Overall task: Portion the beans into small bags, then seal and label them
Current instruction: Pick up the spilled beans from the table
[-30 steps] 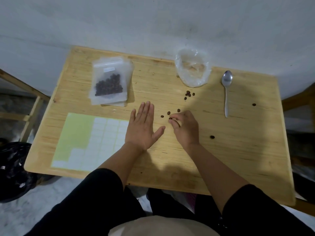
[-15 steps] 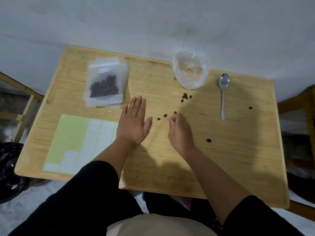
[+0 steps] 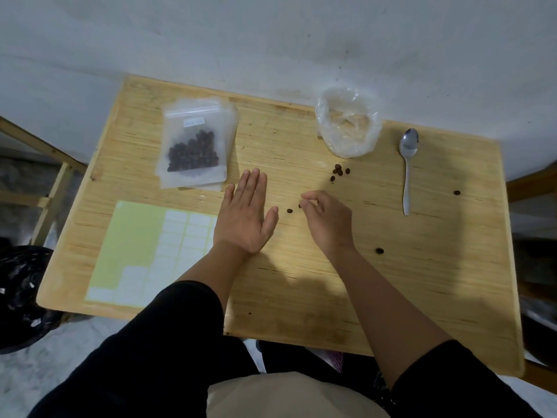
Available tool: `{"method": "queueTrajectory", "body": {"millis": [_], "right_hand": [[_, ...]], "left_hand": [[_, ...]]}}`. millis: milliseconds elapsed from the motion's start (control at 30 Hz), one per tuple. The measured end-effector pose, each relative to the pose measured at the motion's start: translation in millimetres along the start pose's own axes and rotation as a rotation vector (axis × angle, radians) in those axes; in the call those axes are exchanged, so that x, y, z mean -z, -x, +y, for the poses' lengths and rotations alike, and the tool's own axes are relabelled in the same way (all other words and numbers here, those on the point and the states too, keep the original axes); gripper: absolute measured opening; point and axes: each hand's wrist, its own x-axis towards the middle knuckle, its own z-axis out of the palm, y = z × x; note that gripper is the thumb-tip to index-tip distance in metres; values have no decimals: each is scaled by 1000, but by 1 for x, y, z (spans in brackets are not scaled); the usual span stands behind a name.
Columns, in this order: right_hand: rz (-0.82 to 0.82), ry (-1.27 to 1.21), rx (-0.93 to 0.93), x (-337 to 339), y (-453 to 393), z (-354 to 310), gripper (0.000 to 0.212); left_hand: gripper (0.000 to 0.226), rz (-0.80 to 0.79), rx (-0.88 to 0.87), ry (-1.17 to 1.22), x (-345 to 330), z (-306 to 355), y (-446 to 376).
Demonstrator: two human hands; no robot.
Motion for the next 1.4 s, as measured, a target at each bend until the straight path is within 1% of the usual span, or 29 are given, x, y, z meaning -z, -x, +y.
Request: {"method": "queueTrajectory", "body": {"millis": [67,133,333,400,467,600,667,700,733,833,967,1233,1333,1400], "right_hand": [[18,43,48,-1,-2,3,18],[19,72,61,-2,-3,4,18],[8,144,37,-6,-5,4,8],[-4,117,13,-6,-2,4,5],[-14,-44,-50,-3,2,4,6],[-54,-517,-223,4,10,1,12],[-85,-609,-260,3,9,-3,13],[-94,-575,-249,2,8,-4,15],[-102,-472,-215,0,7,-4,17],[-107,-65,-28,-3,5,0,23],[-69,154,125,-9,3,2,20],[30,269,329,-21,10,10,11],[11,335,291,-27,17,9,12],[28,254,199,-25,19,5,11]], "left_hand": [[72,-3,1,-1,0,0,0],[72,-5,2,-1,0,0,0],[73,-2,5,-10,-1,0,0],[73,0,5,-9,-1,0,0],[73,0,7,-10,-1,0,0],[73,0,9,-15,-1,1,0],[73,-2,9,-14,-1,0,-1],[74,-4,10,-13,-1,0,-1],[74,-5,10,-11,-1,1,-1],[75,-9,8,-11,0,0,0],[75,-10,5,4,1,0,0],[75,-4,5,6,1,0,1],[75,-11,0,0,1,-1,1],[75,-12,-7,-10,1,0,1]]}}
